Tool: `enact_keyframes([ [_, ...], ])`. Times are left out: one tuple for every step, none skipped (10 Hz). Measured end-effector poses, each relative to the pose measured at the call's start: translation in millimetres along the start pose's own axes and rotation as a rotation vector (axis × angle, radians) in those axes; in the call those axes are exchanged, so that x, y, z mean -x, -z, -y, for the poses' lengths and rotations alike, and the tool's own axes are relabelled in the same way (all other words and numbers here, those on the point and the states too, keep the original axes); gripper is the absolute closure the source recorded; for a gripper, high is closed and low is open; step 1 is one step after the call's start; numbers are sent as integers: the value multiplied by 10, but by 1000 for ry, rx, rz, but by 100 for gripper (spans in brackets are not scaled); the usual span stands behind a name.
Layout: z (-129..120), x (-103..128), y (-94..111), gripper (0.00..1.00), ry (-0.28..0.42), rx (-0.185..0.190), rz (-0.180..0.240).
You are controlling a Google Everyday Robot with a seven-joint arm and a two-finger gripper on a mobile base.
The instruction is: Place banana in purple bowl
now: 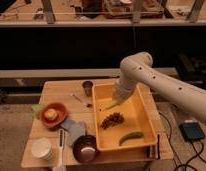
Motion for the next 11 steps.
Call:
enact_keyframes([
  [33, 153, 36, 100, 41, -10, -5],
  [44, 316, 67, 100, 74, -16, -12],
  [76, 497, 80, 100, 104, -18, -17],
  [137, 728, 78, 100, 140, -19, -17],
  [211, 1009, 57, 100, 189, -16, -14],
  [237, 1186, 15, 100, 225, -9, -12],
  [239, 1343, -56, 100, 262, 4, -11],
  [205, 1471, -170, 100, 292, 18, -8],
  [142, 1533, -291, 100, 313, 27, -10],
  [89, 1571, -355, 100, 322, 28, -5],
  [16, 1570, -406, 100, 329, 18, -1],
])
